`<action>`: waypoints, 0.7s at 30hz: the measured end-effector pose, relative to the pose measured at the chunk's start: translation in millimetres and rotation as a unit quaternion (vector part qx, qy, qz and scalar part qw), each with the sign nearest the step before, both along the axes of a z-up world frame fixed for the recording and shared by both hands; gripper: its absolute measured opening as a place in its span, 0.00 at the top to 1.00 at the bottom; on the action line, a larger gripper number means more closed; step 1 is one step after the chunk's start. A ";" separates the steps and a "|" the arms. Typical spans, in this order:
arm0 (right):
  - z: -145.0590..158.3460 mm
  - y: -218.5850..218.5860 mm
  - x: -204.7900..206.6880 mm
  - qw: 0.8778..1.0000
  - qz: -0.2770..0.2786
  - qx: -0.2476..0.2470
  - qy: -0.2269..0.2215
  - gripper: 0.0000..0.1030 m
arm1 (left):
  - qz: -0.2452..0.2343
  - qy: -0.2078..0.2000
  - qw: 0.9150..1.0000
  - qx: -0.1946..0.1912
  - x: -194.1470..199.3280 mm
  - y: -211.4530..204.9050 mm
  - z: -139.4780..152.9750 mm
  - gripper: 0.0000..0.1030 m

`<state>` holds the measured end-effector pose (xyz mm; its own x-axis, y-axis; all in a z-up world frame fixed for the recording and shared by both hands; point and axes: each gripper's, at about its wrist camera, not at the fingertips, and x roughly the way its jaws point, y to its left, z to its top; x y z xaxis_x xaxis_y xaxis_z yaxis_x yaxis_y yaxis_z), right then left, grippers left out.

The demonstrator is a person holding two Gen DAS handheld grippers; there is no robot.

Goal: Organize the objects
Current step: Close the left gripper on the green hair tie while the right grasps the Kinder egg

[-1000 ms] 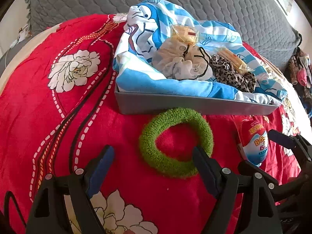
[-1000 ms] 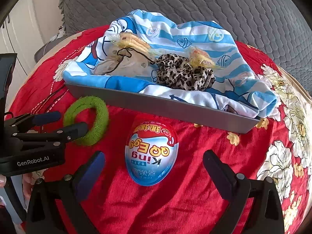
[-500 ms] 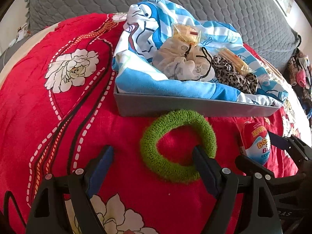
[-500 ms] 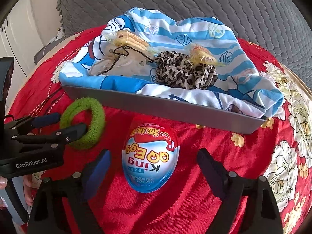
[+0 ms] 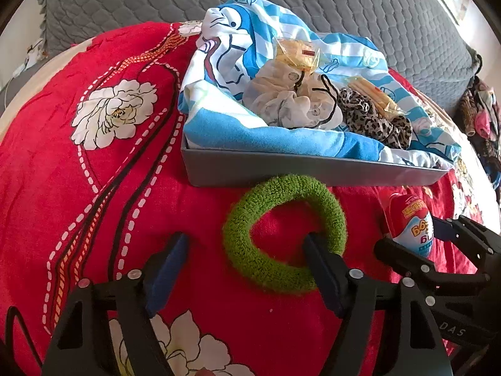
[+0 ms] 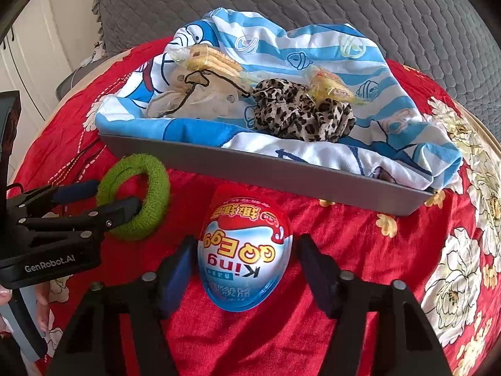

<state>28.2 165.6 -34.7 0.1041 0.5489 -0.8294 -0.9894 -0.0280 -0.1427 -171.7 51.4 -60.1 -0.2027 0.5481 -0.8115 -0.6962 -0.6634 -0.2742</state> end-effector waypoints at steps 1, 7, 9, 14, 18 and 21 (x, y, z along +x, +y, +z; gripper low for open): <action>-0.1 0.2 -0.2 1.000 0.000 0.000 0.000 0.39 | 0.000 0.000 1.000 0.000 0.0 -0.1 0.1 0.27; 1.2 -0.2 0.5 1.000 -0.001 0.000 0.004 0.45 | -0.004 0.001 1.000 -0.001 1.6 0.7 0.7 0.37; 1.7 -0.4 -0.5 1.000 -0.001 -0.001 0.004 0.46 | -0.006 0.001 1.000 0.001 1.8 0.1 1.0 0.43; 1.7 -0.5 -1.7 1.000 0.001 -0.002 0.000 0.46 | -0.015 -0.006 1.000 0.006 1.6 0.0 2.2 0.63; 1.5 -0.8 -1.7 1.000 0.001 -0.002 0.000 0.46 | -0.021 -0.003 1.000 0.005 2.2 0.3 2.7 0.84; 1.5 -0.9 -1.9 1.000 0.002 -0.002 0.001 0.46 | -0.029 -0.001 1.000 0.005 3.5 1.3 3.4 0.86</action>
